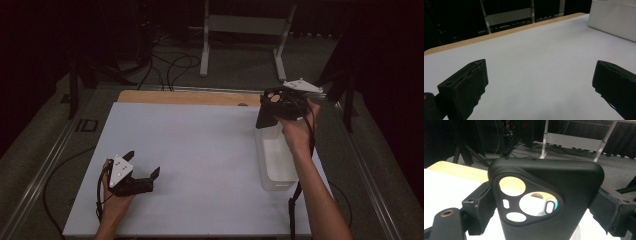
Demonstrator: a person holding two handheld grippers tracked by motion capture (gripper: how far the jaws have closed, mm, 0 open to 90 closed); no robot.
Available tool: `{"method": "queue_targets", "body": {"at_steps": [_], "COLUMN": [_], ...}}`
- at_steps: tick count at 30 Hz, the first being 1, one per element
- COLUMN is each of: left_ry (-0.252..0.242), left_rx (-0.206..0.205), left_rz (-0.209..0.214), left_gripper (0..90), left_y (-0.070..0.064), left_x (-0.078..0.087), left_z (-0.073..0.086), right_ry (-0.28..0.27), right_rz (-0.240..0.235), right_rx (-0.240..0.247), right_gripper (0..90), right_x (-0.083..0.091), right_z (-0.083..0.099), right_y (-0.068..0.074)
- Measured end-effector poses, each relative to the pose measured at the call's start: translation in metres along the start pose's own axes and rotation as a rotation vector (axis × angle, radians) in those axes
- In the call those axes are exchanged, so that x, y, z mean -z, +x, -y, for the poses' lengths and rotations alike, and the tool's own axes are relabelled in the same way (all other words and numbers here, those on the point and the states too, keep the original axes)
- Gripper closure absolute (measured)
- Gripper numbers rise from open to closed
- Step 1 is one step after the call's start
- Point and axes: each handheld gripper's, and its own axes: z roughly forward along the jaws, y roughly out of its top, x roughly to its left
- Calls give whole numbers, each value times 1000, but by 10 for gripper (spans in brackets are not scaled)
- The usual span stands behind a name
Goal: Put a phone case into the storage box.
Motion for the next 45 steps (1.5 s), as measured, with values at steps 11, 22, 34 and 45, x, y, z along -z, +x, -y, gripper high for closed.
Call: {"method": "queue_targets", "body": {"at_steps": [11, 22, 34, 45], "left_ry": [-6, -10, -13, -7], "left_rx": [11, 28, 39, 38], "left_rz": [-3, -10, -10, -10], "left_gripper": [8, 8, 7, 7], "left_y": [1, 3, 3, 3], "left_x": [1, 2, 2, 2], "left_z": [0, 0, 0, 0], "right_ry": [14, 36, 52, 82], "right_rz": [36, 60, 75, 88], "right_rx": [-23, -40, -54, -60], "right_gripper": [139, 139, 139, 139], "right_x": [-2, -7, -12, -21], "right_z": [3, 7, 10, 18], "right_y": [-13, -22, -26, -29]}}
